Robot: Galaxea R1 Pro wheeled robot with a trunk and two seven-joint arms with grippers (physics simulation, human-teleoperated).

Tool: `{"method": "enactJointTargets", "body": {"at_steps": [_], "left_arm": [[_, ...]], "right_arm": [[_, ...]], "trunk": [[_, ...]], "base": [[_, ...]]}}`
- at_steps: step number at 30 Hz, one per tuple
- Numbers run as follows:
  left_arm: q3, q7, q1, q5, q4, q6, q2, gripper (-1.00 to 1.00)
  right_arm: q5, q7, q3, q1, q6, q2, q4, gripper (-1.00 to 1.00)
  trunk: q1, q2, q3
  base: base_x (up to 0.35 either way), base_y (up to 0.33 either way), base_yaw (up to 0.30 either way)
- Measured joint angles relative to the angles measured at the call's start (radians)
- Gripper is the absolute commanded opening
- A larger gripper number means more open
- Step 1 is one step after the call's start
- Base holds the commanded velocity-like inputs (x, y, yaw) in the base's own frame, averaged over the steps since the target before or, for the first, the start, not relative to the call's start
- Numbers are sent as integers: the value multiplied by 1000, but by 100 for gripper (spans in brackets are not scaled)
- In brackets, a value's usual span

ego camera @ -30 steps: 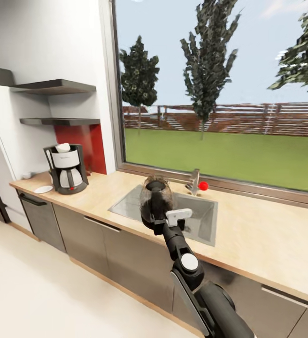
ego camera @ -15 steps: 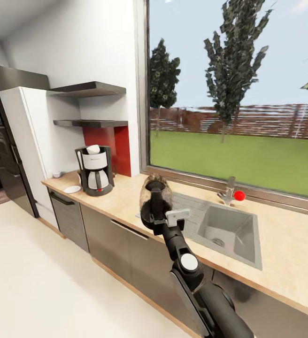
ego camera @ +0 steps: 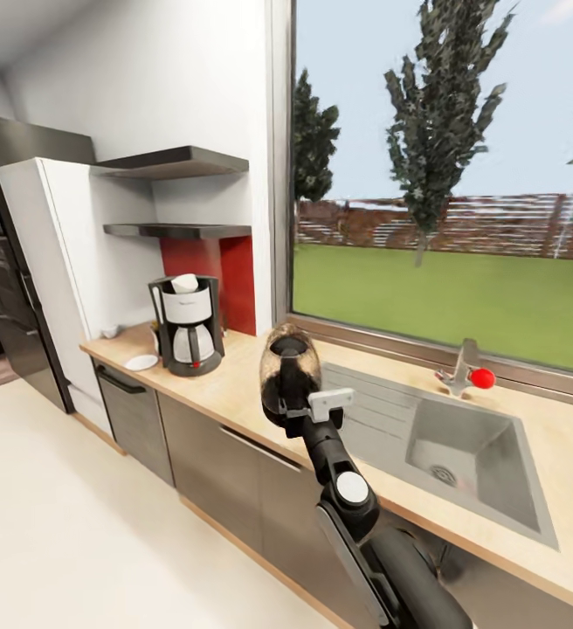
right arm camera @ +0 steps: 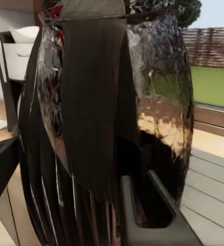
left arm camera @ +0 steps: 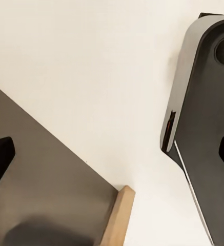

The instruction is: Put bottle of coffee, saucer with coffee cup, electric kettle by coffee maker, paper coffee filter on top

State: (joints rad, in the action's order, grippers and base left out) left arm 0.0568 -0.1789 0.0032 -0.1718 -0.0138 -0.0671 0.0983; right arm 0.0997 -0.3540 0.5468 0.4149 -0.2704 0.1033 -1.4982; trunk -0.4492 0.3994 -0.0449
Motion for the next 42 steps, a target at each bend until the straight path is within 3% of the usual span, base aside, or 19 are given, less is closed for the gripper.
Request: {"method": "enactJointTargets", "body": {"at_steps": [21, 42], "left_arm": [[0, 0, 0, 1, 0, 0, 2, 100], [0, -3, 0, 0, 0, 0, -1, 100]], "right_arm": [[-3, 0, -2, 0, 4, -2, 41, -100], [-4, -1, -3, 0, 22, -2, 101, -100]], "trunk": [[0, 0, 0], [0, 0, 0]], "base": [[277, 226, 0], [321, 91, 0]]}}
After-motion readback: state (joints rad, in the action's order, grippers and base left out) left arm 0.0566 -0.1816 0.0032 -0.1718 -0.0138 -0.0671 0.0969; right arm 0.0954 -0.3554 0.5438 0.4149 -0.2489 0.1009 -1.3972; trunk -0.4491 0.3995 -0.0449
